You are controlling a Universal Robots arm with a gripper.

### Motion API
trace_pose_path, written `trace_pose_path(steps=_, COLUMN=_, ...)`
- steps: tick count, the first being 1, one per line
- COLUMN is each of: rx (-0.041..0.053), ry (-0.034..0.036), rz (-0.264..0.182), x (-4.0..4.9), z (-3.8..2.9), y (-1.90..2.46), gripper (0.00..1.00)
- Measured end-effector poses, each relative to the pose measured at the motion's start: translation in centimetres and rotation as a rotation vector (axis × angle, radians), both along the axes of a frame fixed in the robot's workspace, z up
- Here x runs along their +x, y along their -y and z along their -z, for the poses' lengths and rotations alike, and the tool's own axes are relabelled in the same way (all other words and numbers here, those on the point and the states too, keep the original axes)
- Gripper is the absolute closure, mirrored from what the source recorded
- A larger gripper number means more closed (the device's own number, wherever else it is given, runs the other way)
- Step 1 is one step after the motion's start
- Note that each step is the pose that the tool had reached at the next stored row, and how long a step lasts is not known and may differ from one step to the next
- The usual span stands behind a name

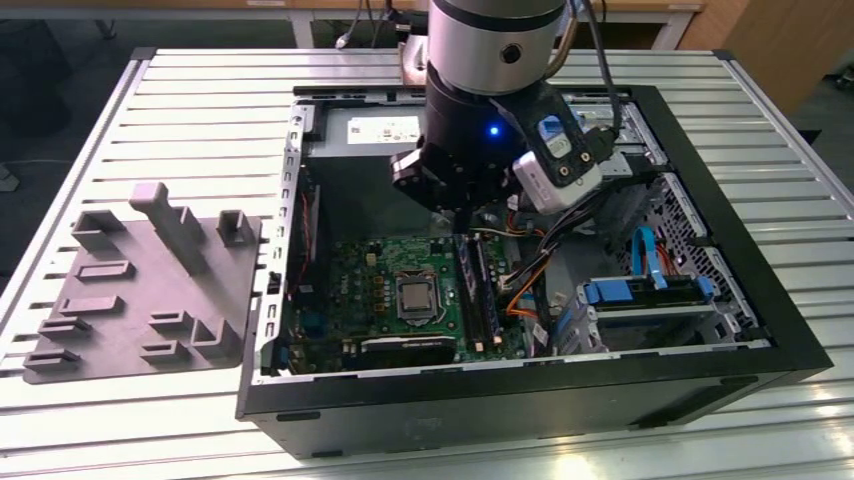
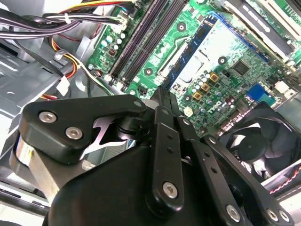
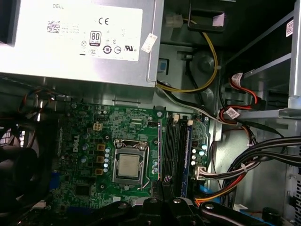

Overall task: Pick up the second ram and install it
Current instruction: 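Insert the second ram into the second slot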

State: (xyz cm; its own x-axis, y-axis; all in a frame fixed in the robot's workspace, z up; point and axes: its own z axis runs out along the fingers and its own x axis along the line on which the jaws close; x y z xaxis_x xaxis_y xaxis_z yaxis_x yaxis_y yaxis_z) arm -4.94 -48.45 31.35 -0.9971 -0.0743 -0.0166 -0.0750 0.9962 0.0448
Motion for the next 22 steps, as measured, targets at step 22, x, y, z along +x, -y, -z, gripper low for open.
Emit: trace_pose_path(steps=22, rx=0.0022, ry=-0.0001, rz=0.021, x=0.53, z=1.13, y=0.00, gripper=0.89)
